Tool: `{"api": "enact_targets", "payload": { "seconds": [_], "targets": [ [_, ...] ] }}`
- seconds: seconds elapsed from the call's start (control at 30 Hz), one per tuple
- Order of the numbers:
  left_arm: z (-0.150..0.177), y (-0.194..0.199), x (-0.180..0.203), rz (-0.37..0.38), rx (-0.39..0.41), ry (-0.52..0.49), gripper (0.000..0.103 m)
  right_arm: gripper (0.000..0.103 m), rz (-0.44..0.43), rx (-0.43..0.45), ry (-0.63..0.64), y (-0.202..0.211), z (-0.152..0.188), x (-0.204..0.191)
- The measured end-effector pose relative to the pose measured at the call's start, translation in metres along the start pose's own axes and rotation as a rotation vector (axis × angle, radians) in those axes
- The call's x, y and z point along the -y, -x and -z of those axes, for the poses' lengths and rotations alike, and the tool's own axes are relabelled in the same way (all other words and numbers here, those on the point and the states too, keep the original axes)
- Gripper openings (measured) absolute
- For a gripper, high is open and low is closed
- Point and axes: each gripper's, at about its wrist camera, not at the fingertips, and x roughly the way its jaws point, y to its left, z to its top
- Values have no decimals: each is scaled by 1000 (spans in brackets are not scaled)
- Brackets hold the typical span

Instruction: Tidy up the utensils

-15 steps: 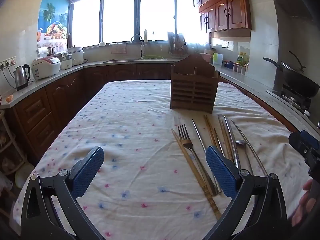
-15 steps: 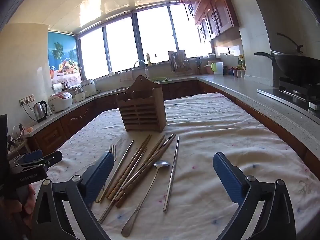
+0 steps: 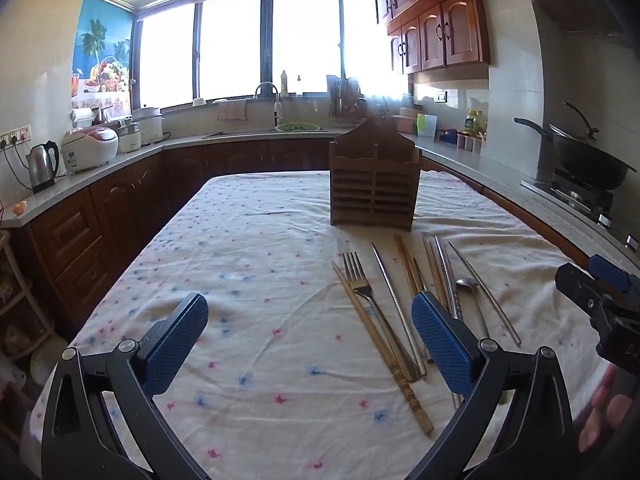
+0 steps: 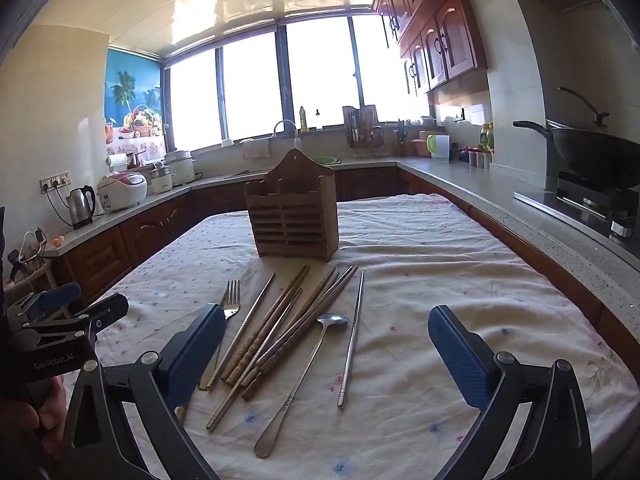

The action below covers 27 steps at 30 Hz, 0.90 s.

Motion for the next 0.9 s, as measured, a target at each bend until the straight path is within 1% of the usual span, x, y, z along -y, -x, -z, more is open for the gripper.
{"api": "enact_targets", "payload": {
  "seconds": [0.33,0.6,0.9],
  "targets": [
    [1,2,-6,2,2,18,103,102,8,-3,4,3,0,-2],
    [0,4,-9,-3,13,27,103,102,16,16,6,7,-1,-5],
    [1,5,-10,-4,17,28,103,102,8,17,3,7,-2,-6]
  ]
}}
